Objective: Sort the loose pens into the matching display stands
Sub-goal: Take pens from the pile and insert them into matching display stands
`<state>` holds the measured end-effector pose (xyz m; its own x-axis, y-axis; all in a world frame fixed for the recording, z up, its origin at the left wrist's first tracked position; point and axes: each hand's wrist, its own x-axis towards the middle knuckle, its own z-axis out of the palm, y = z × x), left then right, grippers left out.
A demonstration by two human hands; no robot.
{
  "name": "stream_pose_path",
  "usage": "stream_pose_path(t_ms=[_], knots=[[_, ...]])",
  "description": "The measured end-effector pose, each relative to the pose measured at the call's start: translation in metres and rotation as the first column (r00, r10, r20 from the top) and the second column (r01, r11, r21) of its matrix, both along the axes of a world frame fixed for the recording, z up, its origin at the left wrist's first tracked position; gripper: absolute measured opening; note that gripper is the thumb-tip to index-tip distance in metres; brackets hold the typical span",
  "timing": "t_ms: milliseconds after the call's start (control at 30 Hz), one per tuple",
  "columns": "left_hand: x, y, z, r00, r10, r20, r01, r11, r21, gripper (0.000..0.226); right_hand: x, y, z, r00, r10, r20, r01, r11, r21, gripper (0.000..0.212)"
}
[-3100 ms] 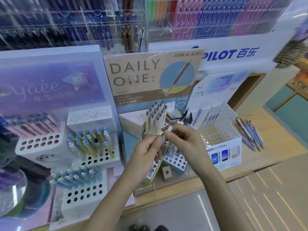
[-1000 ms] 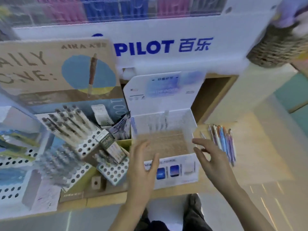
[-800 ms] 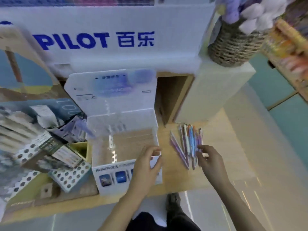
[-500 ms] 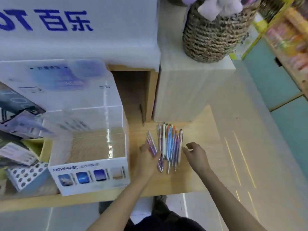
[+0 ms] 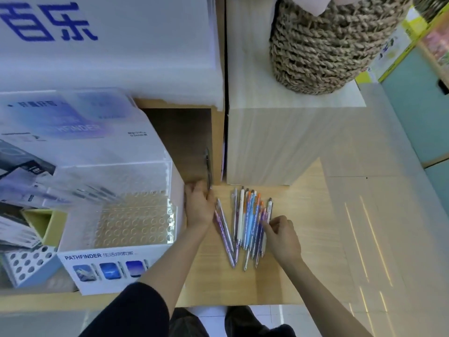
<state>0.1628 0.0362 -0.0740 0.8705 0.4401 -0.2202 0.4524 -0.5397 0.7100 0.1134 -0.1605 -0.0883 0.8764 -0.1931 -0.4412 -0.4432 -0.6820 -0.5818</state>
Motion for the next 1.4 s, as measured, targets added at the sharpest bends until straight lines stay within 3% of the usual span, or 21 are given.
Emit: stream_pose_path(t_ms=[200, 367, 500, 633, 700, 867, 1000, 1200, 1400], knots=[[0.022, 0.004, -0.015, 0.987, 0.032, -0.159, -0.007, 0.987, 0.158, 0.027, -0.002, -0.001, -0.010, 1.000, 0.004, 0.030, -0.004, 1.000, -0.004, 0.028], [-0.008, 0.005, -0.011, 0.988, 0.027, -0.152, -0.010, 0.994, 0.110, 0.035, 0.000, 0.001, -0.009, 1.000, 0.004, 0.024, -0.004, 1.000, -0.005, 0.025], [-0.061, -0.007, 0.003, 0.994, -0.029, -0.102, 0.039, 0.995, 0.089, 0.027, -0.001, -0.001, -0.006, 0.999, 0.016, 0.031, -0.016, 1.000, 0.004, 0.025], [-0.111, -0.026, 0.007, 0.985, -0.073, -0.158, 0.082, 0.995, 0.053, 0.020, -0.004, -0.002, -0.006, 0.999, 0.023, 0.043, -0.025, 0.999, 0.041, 0.025], [-0.121, -0.032, 0.007, 0.983, -0.004, -0.186, 0.009, 1.000, 0.026, 0.023, -0.003, -0.004, -0.006, 0.999, -0.001, 0.039, -0.003, 0.996, 0.091, 0.026], [-0.081, -0.054, 0.015, 0.943, 0.137, -0.303, -0.206, 0.956, -0.210, 0.075, -0.006, -0.005, -0.004, 0.994, -0.085, 0.065, 0.071, 0.979, 0.190, 0.032], [-0.044, -0.076, 0.009, 0.901, 0.118, -0.418, -0.154, 0.987, -0.052, 0.102, -0.008, -0.002, 0.009, 0.991, -0.089, 0.097, 0.062, 0.967, 0.249, 0.026], [-0.044, -0.082, -0.006, 0.933, -0.011, -0.359, 0.038, 0.997, 0.067, 0.077, -0.007, -0.005, 0.012, 0.990, -0.108, 0.087, 0.076, 0.948, 0.310, 0.016], [-0.036, -0.071, 0.001, 0.925, -0.124, -0.359, 0.094, 0.991, -0.100, 0.041, -0.001, -0.001, 0.008, 0.987, -0.159, 0.022, 0.145, 0.943, 0.300, 0.022]])
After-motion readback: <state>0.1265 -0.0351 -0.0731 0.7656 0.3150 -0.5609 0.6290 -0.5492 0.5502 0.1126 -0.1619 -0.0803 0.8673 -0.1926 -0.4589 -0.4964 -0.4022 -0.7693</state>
